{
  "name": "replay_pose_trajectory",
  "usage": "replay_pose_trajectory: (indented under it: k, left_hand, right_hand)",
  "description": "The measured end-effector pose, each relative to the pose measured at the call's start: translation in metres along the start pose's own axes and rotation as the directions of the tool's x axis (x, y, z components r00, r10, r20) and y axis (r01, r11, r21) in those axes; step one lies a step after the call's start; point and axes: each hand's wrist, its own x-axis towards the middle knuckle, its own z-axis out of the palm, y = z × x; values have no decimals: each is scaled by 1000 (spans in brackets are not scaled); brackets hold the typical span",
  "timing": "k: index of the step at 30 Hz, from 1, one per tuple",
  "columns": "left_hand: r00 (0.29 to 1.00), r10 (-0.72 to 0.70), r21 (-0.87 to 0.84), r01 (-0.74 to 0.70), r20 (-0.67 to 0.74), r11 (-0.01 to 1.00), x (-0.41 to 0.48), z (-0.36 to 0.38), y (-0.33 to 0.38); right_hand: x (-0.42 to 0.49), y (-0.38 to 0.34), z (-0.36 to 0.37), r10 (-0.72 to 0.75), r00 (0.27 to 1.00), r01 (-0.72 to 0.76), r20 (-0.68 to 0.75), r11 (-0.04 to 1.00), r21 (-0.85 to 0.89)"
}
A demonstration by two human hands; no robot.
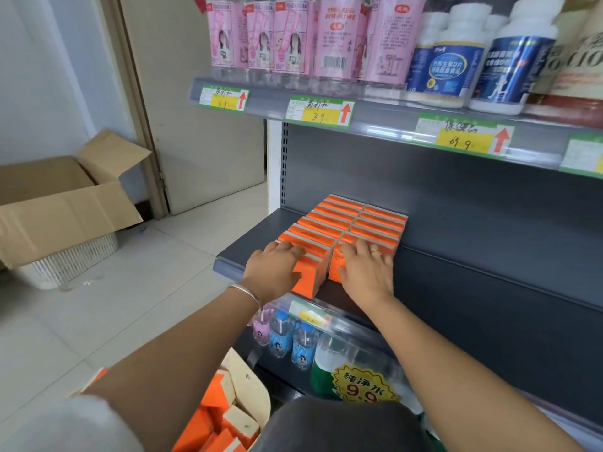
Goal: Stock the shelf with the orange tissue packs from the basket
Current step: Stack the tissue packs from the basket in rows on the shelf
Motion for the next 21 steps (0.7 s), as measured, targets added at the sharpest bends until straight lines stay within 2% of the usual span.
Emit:
replay_pose_trajectory:
  k: [3, 8, 14, 21]
  left_hand:
    - [997, -14, 15, 15, -79, 1000, -23, -12, -23]
    - [990, -53, 88, 65, -131, 994, -73, -23, -74]
    - [972, -234, 92, 233, -10, 968, -139, 13, -143]
    - [893, -401, 69, 396, 202, 916, -182, 84, -195]
  right_hand:
    - [-4, -28, -12, -93, 995, 95, -32, 994, 55]
    - [-14, -87, -23, -278, 959, 283, -53, 950, 131]
    - [-42, -161, -1, -483, 875, 466, 46, 863, 198]
    - [-65, -218, 57, -612, 729, 568, 307, 791, 228]
